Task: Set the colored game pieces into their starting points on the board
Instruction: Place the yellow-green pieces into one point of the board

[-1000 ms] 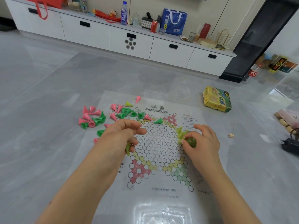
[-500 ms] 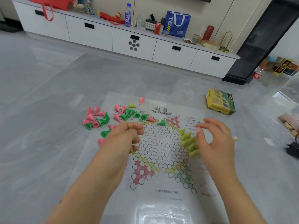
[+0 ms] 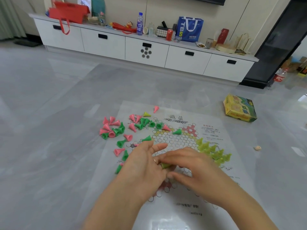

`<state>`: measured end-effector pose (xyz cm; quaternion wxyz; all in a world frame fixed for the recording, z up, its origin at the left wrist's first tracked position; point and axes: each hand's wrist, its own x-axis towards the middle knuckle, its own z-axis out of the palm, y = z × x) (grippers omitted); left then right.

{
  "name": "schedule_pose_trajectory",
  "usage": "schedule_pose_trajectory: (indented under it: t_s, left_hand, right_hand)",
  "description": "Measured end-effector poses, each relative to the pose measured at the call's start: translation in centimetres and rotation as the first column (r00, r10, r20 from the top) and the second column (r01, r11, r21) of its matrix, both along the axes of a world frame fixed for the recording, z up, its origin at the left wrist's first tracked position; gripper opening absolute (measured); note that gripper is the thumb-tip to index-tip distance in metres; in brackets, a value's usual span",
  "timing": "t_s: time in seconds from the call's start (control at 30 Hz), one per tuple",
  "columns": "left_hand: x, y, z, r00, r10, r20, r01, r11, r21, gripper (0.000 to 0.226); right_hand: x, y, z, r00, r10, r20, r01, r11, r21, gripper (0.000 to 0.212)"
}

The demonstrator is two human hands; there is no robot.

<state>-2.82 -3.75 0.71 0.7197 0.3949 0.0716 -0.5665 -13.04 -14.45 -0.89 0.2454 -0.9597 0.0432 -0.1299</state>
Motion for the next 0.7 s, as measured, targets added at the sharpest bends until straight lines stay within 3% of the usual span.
schedule_pose_trajectory:
  t_s: [0.17,0.23,0.3,0.37,0.47,0.6,0.7]
  left_hand:
    - [-0.2,0.2,0.0,0.996,-0.081,0.040,0.082,0.996,-0.018,0.029]
    - [-0.7,0.3,-0.1,0.983,-0.100,0.154,0.099,0.995,0.012,0.023]
    - [-1.4,0.1,-0.1,0.910,-0.140,0.389,0.083,0.984,0.160,0.019]
    - [-2.3,0.2,0.4,0.764,-0.196,0.615,0.014,0.958,0.287,0.018]
    - [-2.0,0.0,1.1,0.472,-0.284,0.835,-0.035,0.940,0.339,0.018]
    - [2.5,-3.2,1.5,0.145,-0.355,0.924,-0.175,0.910,0.377,0.019]
    - [6.9,-6.3,0.4,-0.153,-0.542,0.826,-0.308,0.821,0.482,0.029]
  right_hand:
    - [-0.2,-0.3,0.0,0.996,-0.066,0.063,0.061,0.995,0.079,0.026]
    - [-0.3,-0.3,0.3,0.987,-0.123,0.100,0.117,0.991,0.070,0.018]
    - [-0.5,-0.5,0.5,0.973,-0.193,0.129,0.183,0.979,0.085,0.006]
    - [-1.0,-0.8,0.6,0.953,-0.276,0.128,0.262,0.958,0.115,0.010]
    - [-1.8,-1.5,0.6,0.927,-0.365,0.084,0.342,0.917,0.205,0.020]
    - [-2.5,-1.9,0.4,0.933,-0.358,0.036,0.342,0.912,0.225,0.022]
    - [-3.1,-2.0,0.8,0.933,-0.358,0.042,0.338,0.910,0.241,0.029]
